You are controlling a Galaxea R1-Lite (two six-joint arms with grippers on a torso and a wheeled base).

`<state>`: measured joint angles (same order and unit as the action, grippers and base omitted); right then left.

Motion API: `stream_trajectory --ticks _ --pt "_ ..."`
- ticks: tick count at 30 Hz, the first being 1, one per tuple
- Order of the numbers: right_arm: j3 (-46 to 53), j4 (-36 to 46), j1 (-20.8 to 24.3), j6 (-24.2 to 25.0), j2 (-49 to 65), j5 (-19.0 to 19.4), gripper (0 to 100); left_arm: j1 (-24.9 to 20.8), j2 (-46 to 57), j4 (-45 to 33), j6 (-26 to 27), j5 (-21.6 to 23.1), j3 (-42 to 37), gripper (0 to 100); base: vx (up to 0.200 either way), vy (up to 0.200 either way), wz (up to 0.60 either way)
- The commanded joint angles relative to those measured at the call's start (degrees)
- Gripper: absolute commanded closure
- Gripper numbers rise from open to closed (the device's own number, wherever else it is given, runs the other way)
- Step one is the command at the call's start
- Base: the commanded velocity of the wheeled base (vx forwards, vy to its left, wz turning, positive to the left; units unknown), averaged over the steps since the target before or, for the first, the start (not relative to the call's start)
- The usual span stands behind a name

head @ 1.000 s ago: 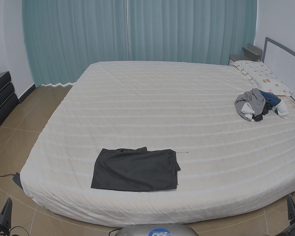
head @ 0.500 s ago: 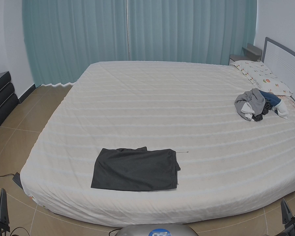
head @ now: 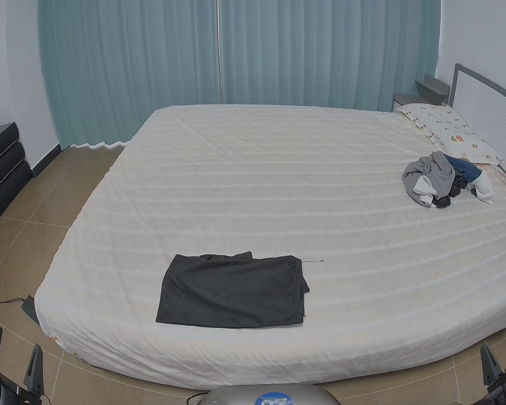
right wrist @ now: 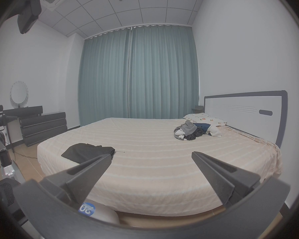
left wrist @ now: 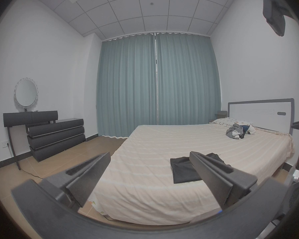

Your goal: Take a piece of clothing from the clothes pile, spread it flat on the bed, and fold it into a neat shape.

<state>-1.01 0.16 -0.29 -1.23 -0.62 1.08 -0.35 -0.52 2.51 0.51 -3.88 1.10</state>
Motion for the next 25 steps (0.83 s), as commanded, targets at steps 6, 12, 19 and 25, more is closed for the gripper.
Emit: stream_trajectory --ticks 6,12,19,25 --pt "1.01 0.02 0.03 0.18 0.62 0.06 0 0.0 0.0 -0.31 -2.8 -1.22 -1.1 0 0.0 0.0 0.0" --pt "1.01 0.02 0.03 0.18 0.62 0.06 0 0.0 -0.09 0.13 0.19 -0.43 -1.1 0 0.0 0.0 0.0" --pt "1.01 0.02 -0.06 0.09 0.62 0.06 0 -0.09 0.0 -2.95 0.54 7.39 -1.1 0 0.0 0.0 0.0" --pt "1.01 0.02 0.03 0.18 0.62 0.06 0 -0.09 -0.09 -2.95 0.37 7.3 -1.1 0 0.0 0.0 0.0"
